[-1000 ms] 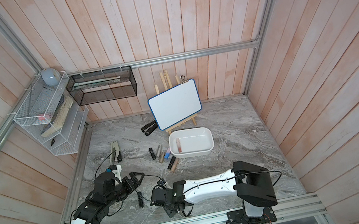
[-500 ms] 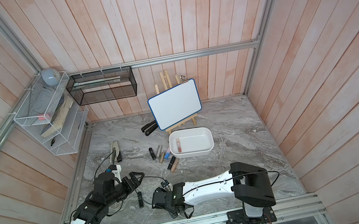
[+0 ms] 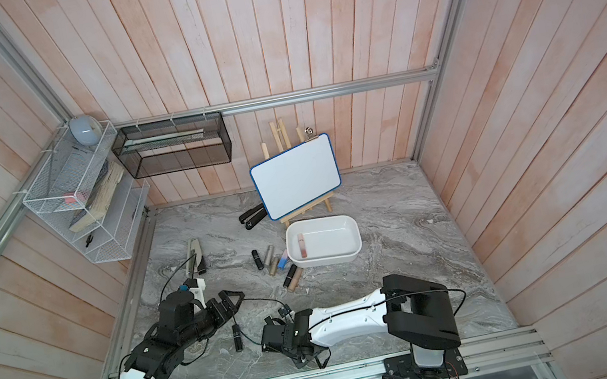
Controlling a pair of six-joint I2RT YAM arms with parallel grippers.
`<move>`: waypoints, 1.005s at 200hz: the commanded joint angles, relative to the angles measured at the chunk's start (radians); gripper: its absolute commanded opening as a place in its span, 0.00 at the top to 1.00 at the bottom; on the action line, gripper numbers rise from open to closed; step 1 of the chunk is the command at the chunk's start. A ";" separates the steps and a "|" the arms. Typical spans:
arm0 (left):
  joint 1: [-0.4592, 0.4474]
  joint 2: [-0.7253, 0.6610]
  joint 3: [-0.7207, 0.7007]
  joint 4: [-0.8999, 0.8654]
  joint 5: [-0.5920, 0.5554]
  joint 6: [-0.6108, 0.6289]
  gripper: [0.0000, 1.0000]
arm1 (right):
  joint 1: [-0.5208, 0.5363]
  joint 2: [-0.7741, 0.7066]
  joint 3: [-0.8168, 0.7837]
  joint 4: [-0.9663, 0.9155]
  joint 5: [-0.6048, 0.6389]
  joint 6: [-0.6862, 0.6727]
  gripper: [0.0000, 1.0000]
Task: Put the lipstick into the storage box
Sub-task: Pick up the lipstick at the center of the board.
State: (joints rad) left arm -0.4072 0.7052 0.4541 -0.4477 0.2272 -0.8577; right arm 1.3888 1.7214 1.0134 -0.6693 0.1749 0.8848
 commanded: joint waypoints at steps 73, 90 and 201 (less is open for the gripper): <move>-0.002 0.019 0.000 0.029 -0.007 0.019 0.00 | -0.044 0.048 0.010 0.041 -0.010 -0.068 0.68; -0.001 0.023 0.000 0.030 -0.007 0.023 0.00 | -0.050 0.051 0.010 0.042 -0.010 -0.075 0.72; -0.002 -0.010 -0.018 0.179 0.126 0.039 0.00 | -0.162 -0.118 0.044 0.025 0.018 -0.138 0.83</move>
State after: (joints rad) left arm -0.4072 0.7250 0.4538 -0.3645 0.2737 -0.8482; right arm 1.2774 1.6909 1.0332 -0.6331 0.1661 0.7834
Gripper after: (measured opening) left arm 0.995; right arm 0.268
